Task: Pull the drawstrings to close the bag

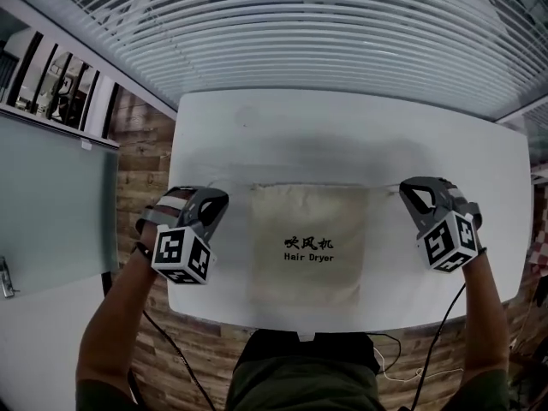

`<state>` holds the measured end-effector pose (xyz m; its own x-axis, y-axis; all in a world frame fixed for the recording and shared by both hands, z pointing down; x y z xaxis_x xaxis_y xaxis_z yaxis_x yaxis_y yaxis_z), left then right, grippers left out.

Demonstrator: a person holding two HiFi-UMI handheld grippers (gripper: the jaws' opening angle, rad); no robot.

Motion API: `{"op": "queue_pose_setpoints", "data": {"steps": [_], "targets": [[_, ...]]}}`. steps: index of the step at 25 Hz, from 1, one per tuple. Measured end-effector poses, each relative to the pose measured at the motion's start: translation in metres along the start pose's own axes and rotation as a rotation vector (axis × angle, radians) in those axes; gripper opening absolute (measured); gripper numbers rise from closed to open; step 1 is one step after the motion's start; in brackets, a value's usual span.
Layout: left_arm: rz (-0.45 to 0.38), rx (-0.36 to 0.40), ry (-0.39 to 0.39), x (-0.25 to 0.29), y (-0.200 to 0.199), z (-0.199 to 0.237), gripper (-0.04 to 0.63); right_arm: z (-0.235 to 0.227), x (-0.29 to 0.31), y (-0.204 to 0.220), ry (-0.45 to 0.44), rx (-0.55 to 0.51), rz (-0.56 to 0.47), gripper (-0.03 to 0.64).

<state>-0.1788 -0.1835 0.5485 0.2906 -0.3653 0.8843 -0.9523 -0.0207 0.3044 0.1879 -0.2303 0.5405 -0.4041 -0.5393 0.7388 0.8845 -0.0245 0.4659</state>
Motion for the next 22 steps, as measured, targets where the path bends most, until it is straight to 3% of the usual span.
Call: {"op": "queue_pose_setpoints", "data": {"steps": [13,22], "targets": [[0.035,0.209,-0.227,-0.124,-0.019,-0.001,0.012,-0.012,-0.129,-0.049,0.267,-0.053,-0.042,0.017],[0.041,0.255,-0.396,-0.192,-0.026,0.025,0.011,-0.044,-0.194,-0.080,0.431,-0.090,-0.062,0.015]]}}
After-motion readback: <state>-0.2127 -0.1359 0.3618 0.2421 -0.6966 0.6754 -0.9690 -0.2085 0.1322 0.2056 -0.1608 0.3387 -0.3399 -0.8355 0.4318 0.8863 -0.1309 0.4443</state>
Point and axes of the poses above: the fingertips, and each gripper's own axes: x forward along the fingers, z to its left, y out of its underside, the point moved 5 cm from there along -x, backward along the fingers, and after that the axes turned 6 degrees about y, right-handed, at the moved point
